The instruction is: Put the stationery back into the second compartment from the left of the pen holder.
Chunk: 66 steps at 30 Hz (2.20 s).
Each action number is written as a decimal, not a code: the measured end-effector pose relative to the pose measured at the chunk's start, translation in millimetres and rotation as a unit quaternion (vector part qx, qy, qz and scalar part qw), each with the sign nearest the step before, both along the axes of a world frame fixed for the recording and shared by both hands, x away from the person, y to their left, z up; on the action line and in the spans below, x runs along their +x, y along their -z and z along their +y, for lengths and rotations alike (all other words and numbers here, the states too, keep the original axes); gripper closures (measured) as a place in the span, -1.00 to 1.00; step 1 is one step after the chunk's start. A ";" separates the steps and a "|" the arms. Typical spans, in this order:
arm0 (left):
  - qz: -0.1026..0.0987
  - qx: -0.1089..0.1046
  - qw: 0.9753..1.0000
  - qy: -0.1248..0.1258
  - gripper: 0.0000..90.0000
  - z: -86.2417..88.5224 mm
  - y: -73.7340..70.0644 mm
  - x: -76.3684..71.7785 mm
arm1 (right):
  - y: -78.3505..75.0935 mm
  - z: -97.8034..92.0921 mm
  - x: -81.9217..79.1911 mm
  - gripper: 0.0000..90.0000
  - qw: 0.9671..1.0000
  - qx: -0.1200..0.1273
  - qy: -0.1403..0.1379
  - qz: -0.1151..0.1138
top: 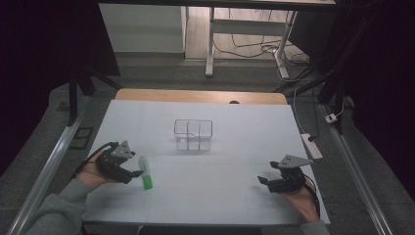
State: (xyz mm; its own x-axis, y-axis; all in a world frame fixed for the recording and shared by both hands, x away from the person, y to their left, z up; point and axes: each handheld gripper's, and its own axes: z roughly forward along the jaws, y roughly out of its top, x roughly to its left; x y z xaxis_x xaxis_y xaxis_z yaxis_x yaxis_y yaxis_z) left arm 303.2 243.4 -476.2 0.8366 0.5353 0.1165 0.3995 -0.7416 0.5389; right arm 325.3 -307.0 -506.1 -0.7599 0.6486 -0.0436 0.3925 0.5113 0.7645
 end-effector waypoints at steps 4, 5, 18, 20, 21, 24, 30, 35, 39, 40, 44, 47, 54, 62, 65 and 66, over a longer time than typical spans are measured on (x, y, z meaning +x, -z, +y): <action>0.004 0.016 0.999 0.028 -0.43 -1.7 -2.7 4.1 | 0.5 0.4 0.2 -0.52 1.000 -0.002 0.000 0.002; 0.005 0.020 0.999 0.037 -0.43 -2.1 -3.4 5.7 | 0.9 1.0 0.2 -0.52 1.000 -0.001 0.000 0.003; 0.027 0.067 0.989 0.131 -0.42 -14.0 -1.1 24.1 | 3.4 1.3 0.4 -0.52 1.000 -0.003 -0.003 0.008; 0.031 0.074 0.986 0.144 -0.42 -16.5 0.0 25.9 | 3.4 1.3 0.2 -0.52 1.000 -0.003 -0.003 0.009; 0.033 0.077 0.985 0.150 -0.42 -17.8 0.5 26.7 | 3.5 1.2 0.0 -0.52 1.000 -0.004 -0.003 0.009; 0.032 0.087 0.981 0.170 -0.42 -20.9 1.6 29.5 | 3.7 0.5 -1.1 -0.52 1.000 -0.001 -0.003 0.008; 0.032 0.102 0.973 0.207 -0.39 -25.4 4.4 34.5 | 3.7 -1.2 -3.0 -0.52 1.000 -0.002 0.000 0.010; 0.031 0.105 0.966 0.234 -0.38 -27.7 5.6 38.0 | 3.9 -3.5 -5.6 -0.52 1.000 -0.002 0.004 0.013; 0.034 0.120 0.959 0.255 -0.38 -31.0 10.1 39.6 | 4.7 -4.7 -6.5 -0.52 1.000 -0.001 0.005 0.012; 0.034 0.124 0.958 0.258 -0.39 -31.9 11.5 39.8 | 4.8 -5.5 -7.3 -0.52 1.000 -0.001 0.007 0.014; 0.036 0.141 0.949 0.278 -0.40 -36.3 16.0 41.3 | 5.4 -6.3 -7.6 -0.52 1.000 0.000 0.006 0.014; 0.036 0.158 0.941 0.297 -0.41 -39.6 17.6 42.4 | 5.7 -6.3 -7.6 -0.52 1.000 -0.001 0.006 0.016; 0.048 0.184 0.922 0.338 -0.40 -45.5 19.9 42.7 | 6.8 -5.8 -7.3 -0.52 1.000 0.000 0.004 0.017; 0.051 0.193 0.907 0.371 -0.36 -54.0 23.9 41.9 | 7.6 -5.6 -7.2 -0.52 1.000 -0.001 0.004 0.020; 0.056 0.194 0.904 0.377 -0.31 -53.9 23.7 42.8 | 7.9 -5.4 -7.1 -0.52 1.000 -0.002 0.002 0.021; 0.058 0.192 0.904 0.377 -0.30 -53.7 24.8 42.5 | 7.9 -5.2 -7.2 -0.52 1.000 -0.002 0.003 0.021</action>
